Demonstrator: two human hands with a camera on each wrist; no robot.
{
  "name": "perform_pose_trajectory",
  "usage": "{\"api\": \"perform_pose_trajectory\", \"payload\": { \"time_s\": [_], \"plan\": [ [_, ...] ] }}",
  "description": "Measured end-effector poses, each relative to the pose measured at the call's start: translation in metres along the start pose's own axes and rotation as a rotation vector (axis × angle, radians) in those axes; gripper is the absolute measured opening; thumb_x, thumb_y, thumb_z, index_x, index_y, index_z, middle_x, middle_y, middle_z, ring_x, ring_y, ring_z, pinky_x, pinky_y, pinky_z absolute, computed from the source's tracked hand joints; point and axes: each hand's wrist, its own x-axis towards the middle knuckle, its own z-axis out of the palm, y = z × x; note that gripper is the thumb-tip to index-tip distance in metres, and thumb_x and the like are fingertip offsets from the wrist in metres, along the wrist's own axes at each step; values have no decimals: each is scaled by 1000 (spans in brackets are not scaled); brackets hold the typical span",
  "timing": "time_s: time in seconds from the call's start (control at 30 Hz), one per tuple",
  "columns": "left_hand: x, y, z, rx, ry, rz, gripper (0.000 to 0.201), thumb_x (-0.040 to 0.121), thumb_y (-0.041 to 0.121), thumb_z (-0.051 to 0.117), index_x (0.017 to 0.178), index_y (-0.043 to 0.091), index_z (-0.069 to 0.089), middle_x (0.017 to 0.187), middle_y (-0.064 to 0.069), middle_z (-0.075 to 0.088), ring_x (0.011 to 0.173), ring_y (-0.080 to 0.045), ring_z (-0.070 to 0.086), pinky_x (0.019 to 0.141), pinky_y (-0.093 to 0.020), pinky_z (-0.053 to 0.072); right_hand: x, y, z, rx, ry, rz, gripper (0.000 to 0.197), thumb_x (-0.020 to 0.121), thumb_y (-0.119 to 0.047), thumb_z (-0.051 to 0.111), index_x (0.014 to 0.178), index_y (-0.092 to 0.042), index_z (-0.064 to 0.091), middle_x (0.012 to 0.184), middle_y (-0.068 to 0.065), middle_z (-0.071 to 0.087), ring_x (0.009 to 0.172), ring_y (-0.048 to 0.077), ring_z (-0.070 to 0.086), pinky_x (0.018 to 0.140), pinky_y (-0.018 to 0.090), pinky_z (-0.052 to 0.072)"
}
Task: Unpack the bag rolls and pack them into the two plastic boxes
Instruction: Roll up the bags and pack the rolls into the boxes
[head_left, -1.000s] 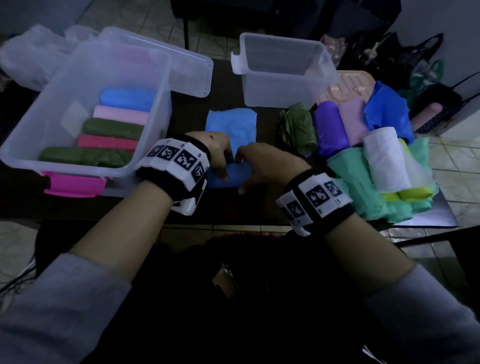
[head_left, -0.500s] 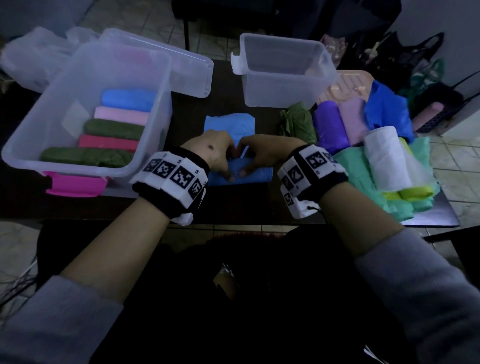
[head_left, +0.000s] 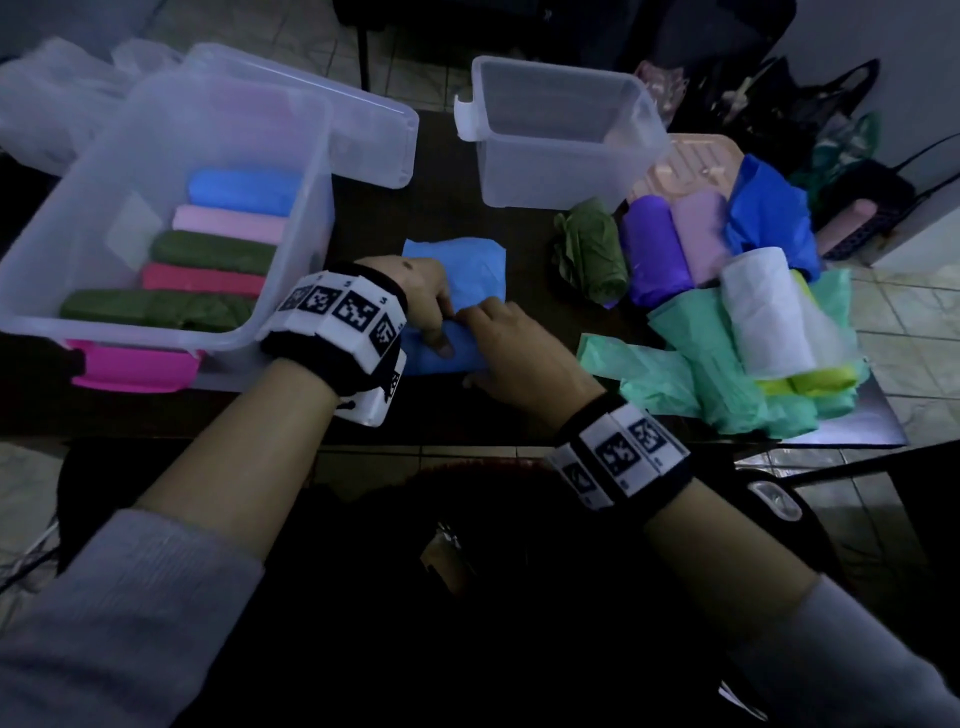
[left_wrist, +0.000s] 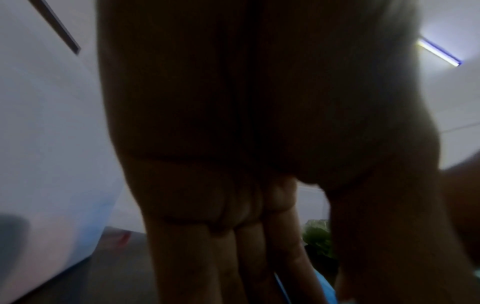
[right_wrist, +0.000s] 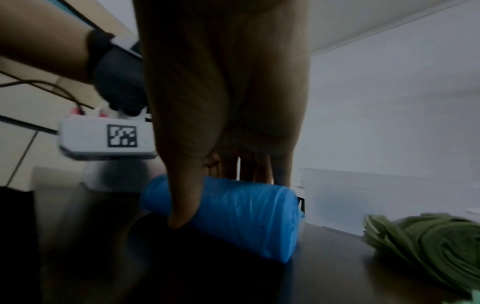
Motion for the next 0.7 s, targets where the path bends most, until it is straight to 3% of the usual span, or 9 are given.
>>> {"api": "perform_pose_trajectory", "payload": {
  "time_s": [0.17,0.23,0.33,0.43,0.53,0.63,0.7],
  "plan": [
    [-1,-1,2,15,-17,-14,50,74,37,76,119,20,64,114,3,64,106,-15,57,99,-33,44,1,-3,3,-35,-10,9,54,86,-21,62,134,-9,40,129,11,45,118,28,45,96,35,37],
    [-4,-1,3,-57,82,-26,59,71,31,79,124,16,60,121,-1,61,111,-18,56,98,-29,43,8,0,-4,3,-74,22,56,86,-22,62,136,-10,40,131,12,45,121,29,45,97,36,37],
    [-12,0,3,-145,227,-16,51,69,26,82,116,17,65,116,-1,65,101,-14,57,90,-26,44,22,7,-19,60,-171,37,56,87,-22,62,138,-11,41,135,13,46,124,28,45,98,32,36],
    [-18,3,8,-152,235,5,50,68,25,82,115,18,66,110,-2,66,96,-14,58,86,-26,46,37,14,-31,89,-272,41,50,87,-24,62,134,-13,48,128,11,55,116,26,52,88,29,38],
    [-17,4,11,-123,267,7,49,72,20,80,117,14,64,115,-7,64,103,-21,59,89,-30,47,51,19,-41,94,-361,52,45,86,-31,63,126,-12,56,122,9,60,108,24,56,90,33,43],
    [-10,1,10,-116,263,-15,47,76,18,76,121,13,63,119,-9,62,107,-24,59,93,-35,47,56,22,-43,150,-349,72,49,85,-29,66,130,-14,52,126,4,56,112,21,54,92,28,39],
    [-6,-1,8,-115,246,-35,47,77,19,75,122,13,61,121,-9,61,109,-24,58,96,-38,46,52,23,-40,215,-236,78,53,82,-24,71,129,-13,50,126,6,53,114,21,52,88,24,37]
  ]
}}
